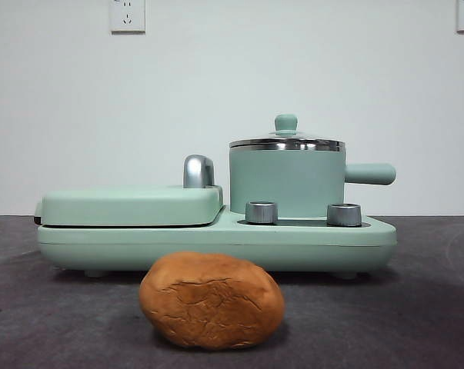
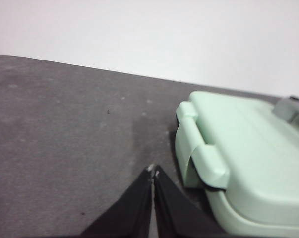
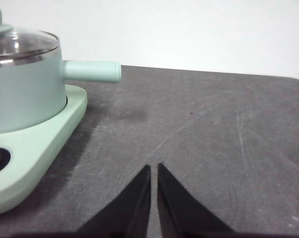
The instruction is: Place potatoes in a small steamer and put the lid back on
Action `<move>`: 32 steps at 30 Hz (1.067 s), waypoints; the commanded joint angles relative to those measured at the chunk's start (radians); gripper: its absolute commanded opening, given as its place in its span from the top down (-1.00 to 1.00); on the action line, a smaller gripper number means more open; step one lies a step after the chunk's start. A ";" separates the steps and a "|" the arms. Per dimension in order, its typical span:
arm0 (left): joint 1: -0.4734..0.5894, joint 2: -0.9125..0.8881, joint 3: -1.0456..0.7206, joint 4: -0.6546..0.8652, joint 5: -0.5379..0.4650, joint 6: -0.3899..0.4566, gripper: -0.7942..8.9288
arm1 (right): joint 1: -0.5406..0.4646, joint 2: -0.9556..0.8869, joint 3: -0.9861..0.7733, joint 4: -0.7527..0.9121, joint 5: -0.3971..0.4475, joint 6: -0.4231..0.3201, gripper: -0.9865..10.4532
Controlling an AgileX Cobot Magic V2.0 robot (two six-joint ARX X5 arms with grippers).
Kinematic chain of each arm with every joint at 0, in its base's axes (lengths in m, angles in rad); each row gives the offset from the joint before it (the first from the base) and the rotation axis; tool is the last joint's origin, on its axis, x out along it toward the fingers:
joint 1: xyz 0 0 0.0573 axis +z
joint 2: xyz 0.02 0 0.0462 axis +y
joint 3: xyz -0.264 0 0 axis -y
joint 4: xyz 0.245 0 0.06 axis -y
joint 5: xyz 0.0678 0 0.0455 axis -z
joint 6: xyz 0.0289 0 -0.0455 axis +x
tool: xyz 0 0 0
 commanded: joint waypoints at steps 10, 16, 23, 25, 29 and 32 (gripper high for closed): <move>0.000 0.002 0.035 0.277 0.013 -0.372 0.82 | -0.001 0.002 0.044 0.195 -0.026 0.404 0.80; 0.000 0.078 0.262 0.092 0.018 -0.330 0.82 | -0.001 0.085 0.240 0.032 -0.097 0.389 0.80; 0.000 0.307 0.573 -0.138 0.208 -0.069 0.82 | -0.001 0.296 0.465 -0.090 -0.227 0.212 0.80; 0.000 0.373 0.639 -0.184 0.280 -0.009 0.82 | -0.001 0.361 0.518 -0.115 -0.272 0.162 0.80; 0.000 0.498 0.742 -0.247 0.363 0.103 0.82 | -0.001 0.494 0.625 -0.178 -0.346 0.063 0.80; -0.002 0.593 0.803 -0.287 0.388 0.200 0.82 | 0.000 0.596 0.709 -0.238 -0.398 -0.048 0.80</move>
